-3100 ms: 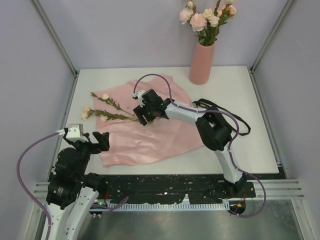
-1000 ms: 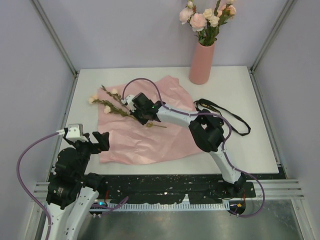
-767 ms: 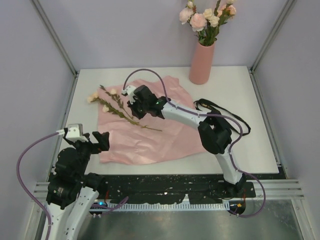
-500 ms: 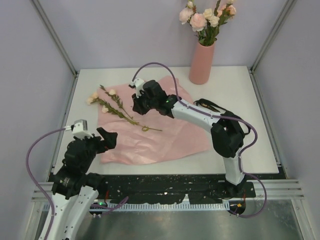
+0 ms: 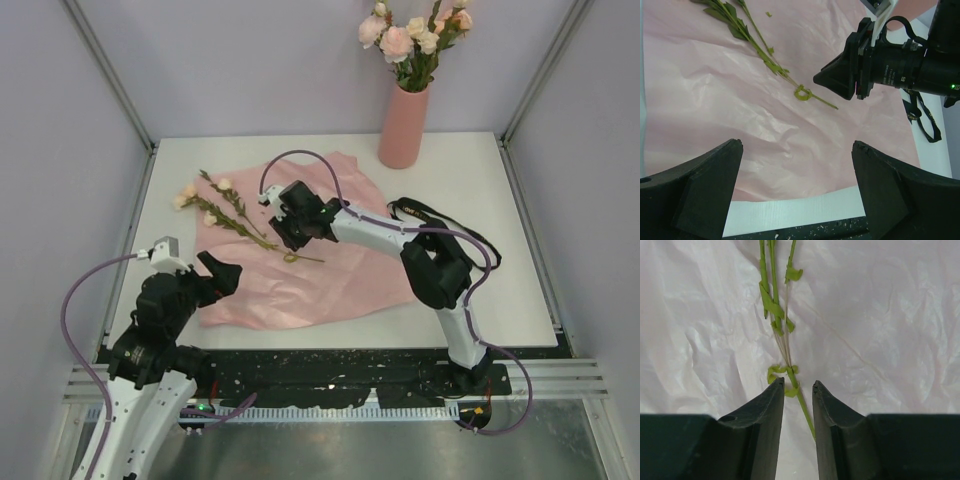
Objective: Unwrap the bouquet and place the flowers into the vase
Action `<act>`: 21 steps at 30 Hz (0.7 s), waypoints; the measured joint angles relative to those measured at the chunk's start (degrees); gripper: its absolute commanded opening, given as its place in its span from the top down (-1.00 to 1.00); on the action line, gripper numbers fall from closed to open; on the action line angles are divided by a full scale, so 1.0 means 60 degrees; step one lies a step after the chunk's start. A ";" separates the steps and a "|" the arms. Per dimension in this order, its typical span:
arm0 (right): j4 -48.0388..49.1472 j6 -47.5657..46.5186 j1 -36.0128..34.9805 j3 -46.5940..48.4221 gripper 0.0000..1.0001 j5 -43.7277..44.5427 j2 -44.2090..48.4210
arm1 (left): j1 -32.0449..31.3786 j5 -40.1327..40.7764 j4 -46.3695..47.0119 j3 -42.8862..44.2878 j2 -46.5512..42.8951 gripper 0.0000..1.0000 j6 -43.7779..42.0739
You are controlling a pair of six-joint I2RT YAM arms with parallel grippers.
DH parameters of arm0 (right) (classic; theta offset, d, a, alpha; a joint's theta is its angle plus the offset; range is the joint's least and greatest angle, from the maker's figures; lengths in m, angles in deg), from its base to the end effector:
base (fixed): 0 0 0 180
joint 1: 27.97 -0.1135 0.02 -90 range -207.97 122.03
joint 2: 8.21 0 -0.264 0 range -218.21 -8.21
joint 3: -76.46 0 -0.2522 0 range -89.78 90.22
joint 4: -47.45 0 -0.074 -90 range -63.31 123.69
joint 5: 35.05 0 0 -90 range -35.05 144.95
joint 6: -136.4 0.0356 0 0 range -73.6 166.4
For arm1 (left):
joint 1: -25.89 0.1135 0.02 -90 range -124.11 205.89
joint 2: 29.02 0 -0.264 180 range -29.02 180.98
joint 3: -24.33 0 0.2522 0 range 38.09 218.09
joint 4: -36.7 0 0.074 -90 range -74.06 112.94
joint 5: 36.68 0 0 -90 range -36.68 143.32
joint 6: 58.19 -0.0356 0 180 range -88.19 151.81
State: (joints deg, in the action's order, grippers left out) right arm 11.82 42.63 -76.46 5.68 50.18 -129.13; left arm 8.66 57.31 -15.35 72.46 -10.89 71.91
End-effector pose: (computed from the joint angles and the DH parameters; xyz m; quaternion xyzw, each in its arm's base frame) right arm 0.3138 0.3590 0.2083 -0.4235 0.8289 0.1741 0.3214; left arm 0.0858 -0.0240 0.2806 -0.1834 0.8085 -0.2426 0.5039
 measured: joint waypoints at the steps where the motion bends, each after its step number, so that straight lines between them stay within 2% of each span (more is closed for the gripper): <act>1: -0.0095 -0.0120 -0.0025 -0.0004 0.28 0.0058 0.0000 | 0.0000 0.0004 0.0007 0.0000 -0.0033 -0.91 0.0000; 7: -0.0481 -0.0882 -0.0171 -0.0346 0.22 0.0240 0.0000 | 0.0000 0.0011 0.0055 -0.0011 -0.0044 -0.90 0.0000; 21: -0.0546 -0.1413 -0.0197 -0.0831 0.29 0.0576 -0.0073 | 0.0000 0.0000 0.0219 -0.0149 0.0084 -0.89 0.0178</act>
State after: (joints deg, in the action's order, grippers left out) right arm 8.54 34.15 -77.64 0.70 53.63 -129.57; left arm 8.66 57.31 -14.03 71.56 -10.39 72.98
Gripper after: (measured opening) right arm 0.370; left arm 0.950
